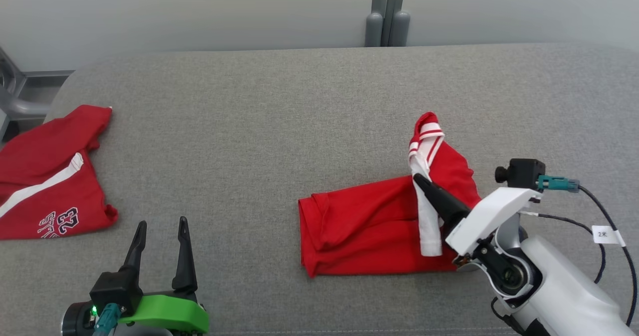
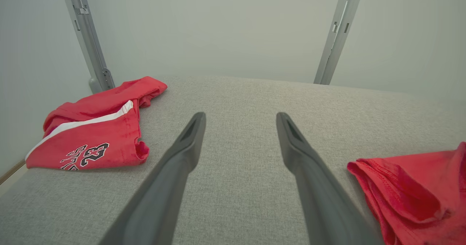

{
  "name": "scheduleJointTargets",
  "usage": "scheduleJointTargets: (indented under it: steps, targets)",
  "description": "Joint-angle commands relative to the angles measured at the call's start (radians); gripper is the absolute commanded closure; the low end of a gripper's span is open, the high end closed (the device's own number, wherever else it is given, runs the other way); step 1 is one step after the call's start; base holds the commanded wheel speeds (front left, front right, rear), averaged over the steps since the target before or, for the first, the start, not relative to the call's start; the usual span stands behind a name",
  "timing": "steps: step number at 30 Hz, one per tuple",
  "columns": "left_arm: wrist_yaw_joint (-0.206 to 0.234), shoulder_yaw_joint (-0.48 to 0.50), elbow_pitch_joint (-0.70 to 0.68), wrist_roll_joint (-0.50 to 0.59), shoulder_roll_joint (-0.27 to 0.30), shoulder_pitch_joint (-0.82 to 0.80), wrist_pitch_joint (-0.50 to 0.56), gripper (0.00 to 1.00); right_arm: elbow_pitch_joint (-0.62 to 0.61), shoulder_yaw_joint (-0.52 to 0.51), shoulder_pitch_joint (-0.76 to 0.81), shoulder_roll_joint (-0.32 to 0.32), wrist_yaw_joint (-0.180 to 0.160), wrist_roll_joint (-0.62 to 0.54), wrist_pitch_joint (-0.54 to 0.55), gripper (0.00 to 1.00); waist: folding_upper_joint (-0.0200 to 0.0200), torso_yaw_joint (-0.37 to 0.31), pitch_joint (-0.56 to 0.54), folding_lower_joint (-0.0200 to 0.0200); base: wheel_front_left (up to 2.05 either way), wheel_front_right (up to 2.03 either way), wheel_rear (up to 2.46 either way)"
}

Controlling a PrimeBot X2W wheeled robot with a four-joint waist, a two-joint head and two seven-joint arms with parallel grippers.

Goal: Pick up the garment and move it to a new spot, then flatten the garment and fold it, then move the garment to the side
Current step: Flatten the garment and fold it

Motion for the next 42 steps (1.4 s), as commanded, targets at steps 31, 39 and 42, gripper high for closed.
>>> scheduleJointTargets:
  steps: [31, 39, 42]
  targets:
    - [0.009, -0.069, 0.045, -0.036, 0.002, -0.06, 0.0, 0.0, 0.271, 0.097, -0.093, 0.261, 0.0, -0.084, -0.084, 1.0, 0.0, 0.107, 0.029, 0.0, 0.0, 0.0, 0.0]
    - [0.014, -0.064, 0.055, -0.036, 0.002, -0.059, 0.0, 0.0, 0.245, 0.127, -0.092, 0.265, 0.0, -0.04, -0.074, 0.0, 0.0, 0.107, 0.024, 0.0, 0.0, 0.0, 0.0]
    - [0.01, -0.06, 0.056, -0.032, 0.002, -0.054, 0.0, 0.0, 0.198, 0.133, -0.076, 0.253, 0.0, -0.018, -0.083, 0.0, 0.0, 0.1, 0.018, 0.0, 0.0, 0.0, 0.0]
